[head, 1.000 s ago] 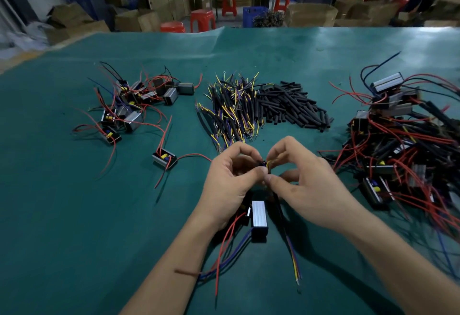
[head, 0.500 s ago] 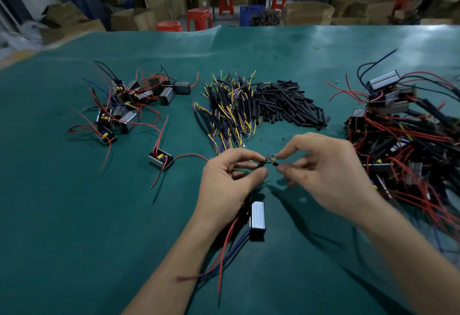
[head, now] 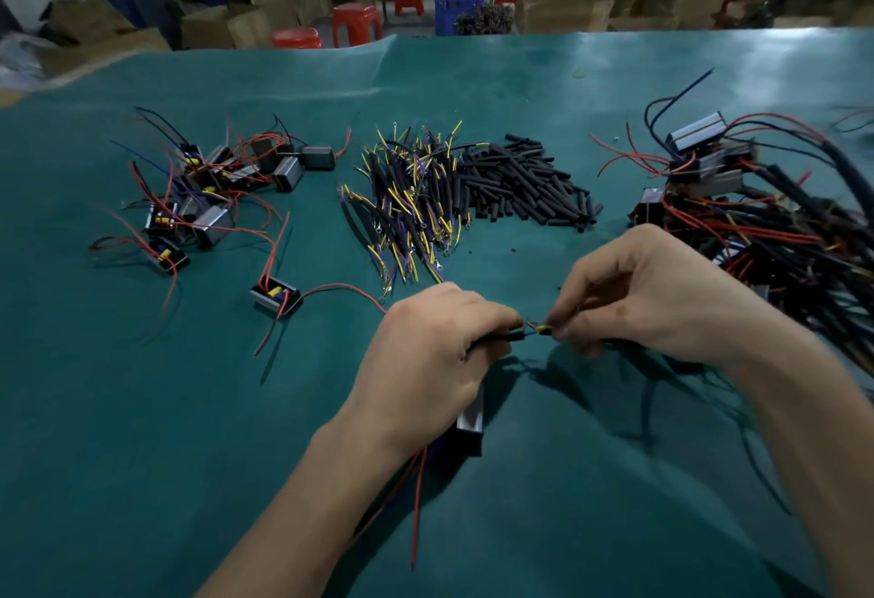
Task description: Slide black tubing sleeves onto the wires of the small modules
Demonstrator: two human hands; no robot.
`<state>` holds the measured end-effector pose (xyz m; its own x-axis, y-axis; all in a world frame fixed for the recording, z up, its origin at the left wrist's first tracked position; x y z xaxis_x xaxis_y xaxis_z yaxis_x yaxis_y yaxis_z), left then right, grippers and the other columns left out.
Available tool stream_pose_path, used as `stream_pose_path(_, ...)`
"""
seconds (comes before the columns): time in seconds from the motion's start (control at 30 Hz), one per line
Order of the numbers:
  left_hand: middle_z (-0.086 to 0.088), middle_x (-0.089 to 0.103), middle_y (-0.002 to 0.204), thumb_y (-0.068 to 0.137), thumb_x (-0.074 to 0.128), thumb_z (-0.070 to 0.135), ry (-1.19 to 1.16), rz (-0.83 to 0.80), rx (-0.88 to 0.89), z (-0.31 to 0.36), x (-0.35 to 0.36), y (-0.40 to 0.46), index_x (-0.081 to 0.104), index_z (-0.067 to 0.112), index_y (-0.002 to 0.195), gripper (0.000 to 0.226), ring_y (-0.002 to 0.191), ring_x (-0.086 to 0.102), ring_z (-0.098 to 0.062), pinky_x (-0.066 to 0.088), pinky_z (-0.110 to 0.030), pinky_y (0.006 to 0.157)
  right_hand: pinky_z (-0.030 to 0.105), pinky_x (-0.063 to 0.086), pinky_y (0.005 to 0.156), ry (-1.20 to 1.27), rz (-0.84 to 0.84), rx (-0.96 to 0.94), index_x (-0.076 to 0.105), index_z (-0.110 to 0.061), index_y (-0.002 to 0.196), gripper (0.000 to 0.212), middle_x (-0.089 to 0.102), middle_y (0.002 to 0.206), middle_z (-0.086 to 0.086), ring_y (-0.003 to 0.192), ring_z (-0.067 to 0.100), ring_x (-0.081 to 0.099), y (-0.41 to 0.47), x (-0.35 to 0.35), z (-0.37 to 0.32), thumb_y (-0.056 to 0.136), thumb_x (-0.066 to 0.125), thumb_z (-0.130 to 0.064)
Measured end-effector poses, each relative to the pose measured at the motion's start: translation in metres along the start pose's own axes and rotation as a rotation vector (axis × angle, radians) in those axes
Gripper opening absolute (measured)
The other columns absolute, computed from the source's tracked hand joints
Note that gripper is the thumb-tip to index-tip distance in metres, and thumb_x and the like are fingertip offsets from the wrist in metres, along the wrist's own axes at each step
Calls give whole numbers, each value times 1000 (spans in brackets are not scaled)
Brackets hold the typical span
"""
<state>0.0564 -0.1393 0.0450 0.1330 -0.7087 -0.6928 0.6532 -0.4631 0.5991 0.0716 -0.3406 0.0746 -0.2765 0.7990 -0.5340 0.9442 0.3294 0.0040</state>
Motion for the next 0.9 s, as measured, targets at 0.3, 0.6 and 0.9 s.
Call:
stream_pose_path(0.3,3,73,74,76,80,6,21,-66,48,11,1,5,77,14,89,15,70,65,-26,56,-38,61,21,54,53,42,-106,26,80,-12,73,18,74,64,10,52,19,70,-3,0,-2,73,84,6)
stream_pose_path(0.6,8,75,80,76,80,15,-102,-56,-58,10,1,7,77,16,88,12,76,69,-11,55,-29,69,21,52,52,80,-103,15,79,-10,72,17,72,60,11,50,18,68,-3,1,-1,72,85,6)
stream_pose_path(0.9,-16,76,85,95,68,8,-587,-456,-510,-37,-4,0,75,7,97,7,75,67,-21,56,-41,74,22,55,53,113,-91,16,78,-7,73,17,72,63,15,52,18,69,-3,-2,0,72,84,8)
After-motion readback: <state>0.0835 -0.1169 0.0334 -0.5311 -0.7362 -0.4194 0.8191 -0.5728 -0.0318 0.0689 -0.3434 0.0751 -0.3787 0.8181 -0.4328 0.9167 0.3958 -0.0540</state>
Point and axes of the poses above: each hand's wrist, its own y-axis towards the middle knuckle, its own x-axis out of the palm, z = x × y, the point moved 3 cm from there along y, towards the middle knuckle
